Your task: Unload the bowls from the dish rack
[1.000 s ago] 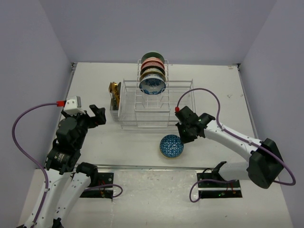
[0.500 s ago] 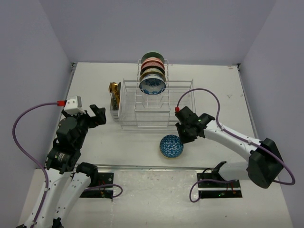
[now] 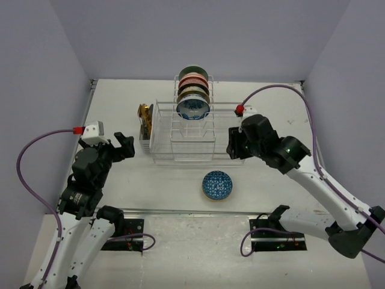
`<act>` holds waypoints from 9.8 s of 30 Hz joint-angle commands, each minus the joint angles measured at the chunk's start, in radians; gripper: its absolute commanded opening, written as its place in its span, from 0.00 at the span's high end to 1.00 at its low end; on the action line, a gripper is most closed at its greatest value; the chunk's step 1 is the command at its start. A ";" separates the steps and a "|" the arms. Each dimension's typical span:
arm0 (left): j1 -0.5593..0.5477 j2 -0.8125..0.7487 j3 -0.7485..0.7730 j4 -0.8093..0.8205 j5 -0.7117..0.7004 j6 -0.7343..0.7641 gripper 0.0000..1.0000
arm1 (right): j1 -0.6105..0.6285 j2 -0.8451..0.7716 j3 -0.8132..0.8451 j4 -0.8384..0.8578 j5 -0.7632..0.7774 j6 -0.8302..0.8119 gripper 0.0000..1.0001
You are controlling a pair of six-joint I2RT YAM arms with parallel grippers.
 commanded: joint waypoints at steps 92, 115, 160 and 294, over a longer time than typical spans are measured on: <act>0.010 0.002 0.000 0.036 -0.002 0.033 0.00 | 0.159 0.131 -0.164 1.402 0.374 -0.599 1.00; 0.008 -0.001 0.000 0.036 0.001 0.033 0.00 | 0.154 0.042 -0.136 1.256 0.323 -0.521 1.00; 0.010 -0.020 0.000 0.037 0.000 0.031 0.00 | 0.028 -0.297 -0.151 0.446 0.156 0.013 1.00; -0.630 1.267 1.161 -0.081 -0.631 0.617 0.39 | 0.025 -0.522 -0.290 0.092 0.164 0.173 0.45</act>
